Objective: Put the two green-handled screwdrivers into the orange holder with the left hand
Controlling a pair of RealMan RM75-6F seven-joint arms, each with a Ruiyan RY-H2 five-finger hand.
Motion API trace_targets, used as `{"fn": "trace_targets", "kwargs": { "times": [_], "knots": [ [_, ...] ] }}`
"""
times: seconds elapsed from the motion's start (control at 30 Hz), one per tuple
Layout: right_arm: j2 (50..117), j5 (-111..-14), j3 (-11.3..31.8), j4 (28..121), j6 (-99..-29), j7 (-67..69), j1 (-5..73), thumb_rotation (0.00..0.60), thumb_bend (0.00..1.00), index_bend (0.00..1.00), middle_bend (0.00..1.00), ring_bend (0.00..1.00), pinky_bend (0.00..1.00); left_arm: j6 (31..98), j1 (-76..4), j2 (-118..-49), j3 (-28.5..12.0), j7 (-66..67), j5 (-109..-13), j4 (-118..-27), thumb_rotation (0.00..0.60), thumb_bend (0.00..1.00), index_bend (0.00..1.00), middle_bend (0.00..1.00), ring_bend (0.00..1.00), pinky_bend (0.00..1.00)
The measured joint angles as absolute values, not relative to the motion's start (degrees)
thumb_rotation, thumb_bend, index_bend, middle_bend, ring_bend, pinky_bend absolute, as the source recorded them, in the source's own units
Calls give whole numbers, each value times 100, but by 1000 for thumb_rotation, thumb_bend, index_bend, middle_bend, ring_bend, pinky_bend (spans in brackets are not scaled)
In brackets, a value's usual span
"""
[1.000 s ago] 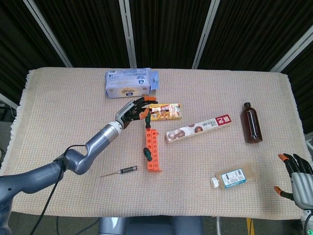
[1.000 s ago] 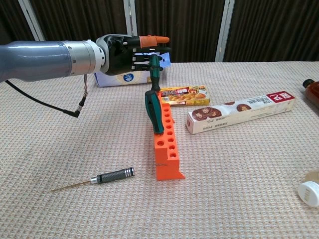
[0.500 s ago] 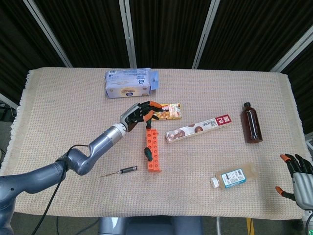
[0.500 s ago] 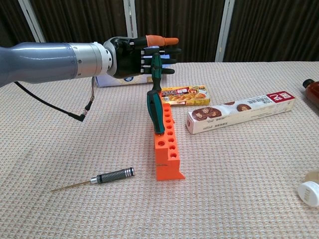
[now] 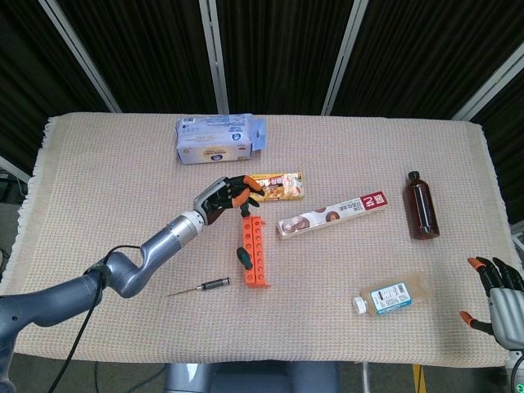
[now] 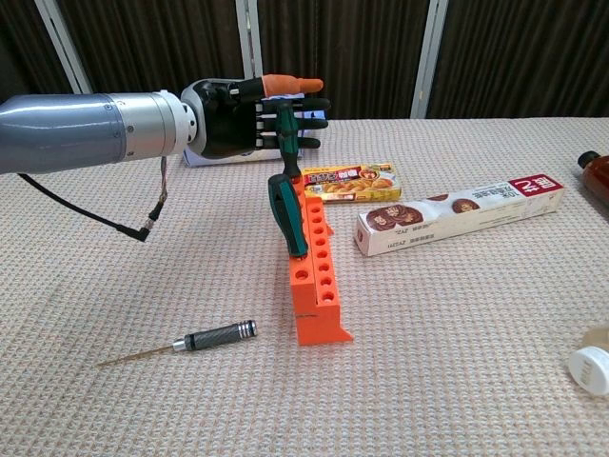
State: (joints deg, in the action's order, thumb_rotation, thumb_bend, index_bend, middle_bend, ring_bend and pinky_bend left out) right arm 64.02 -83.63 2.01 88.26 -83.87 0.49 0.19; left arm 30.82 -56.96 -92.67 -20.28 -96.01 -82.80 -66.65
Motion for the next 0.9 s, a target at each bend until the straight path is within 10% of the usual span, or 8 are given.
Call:
{"fn": "trace_targets", "kwargs": {
  "times": [0.6, 0.9],
  "knots": [
    [6400, -8344, 201, 8820, -8392, 54, 1, 600, 0, 148, 133, 75, 126, 3396, -5889, -9137, -1680, -10036, -8458, -6725, 570, 592, 436, 385, 221, 360],
    [6411, -8355, 202, 8780, -8353, 99, 22, 600, 0, 149, 134, 75, 126, 3840, -5814, -8951, -1560, -9910, -8564, -6841, 576, 574, 57, 49, 0, 28]
  ]
}}
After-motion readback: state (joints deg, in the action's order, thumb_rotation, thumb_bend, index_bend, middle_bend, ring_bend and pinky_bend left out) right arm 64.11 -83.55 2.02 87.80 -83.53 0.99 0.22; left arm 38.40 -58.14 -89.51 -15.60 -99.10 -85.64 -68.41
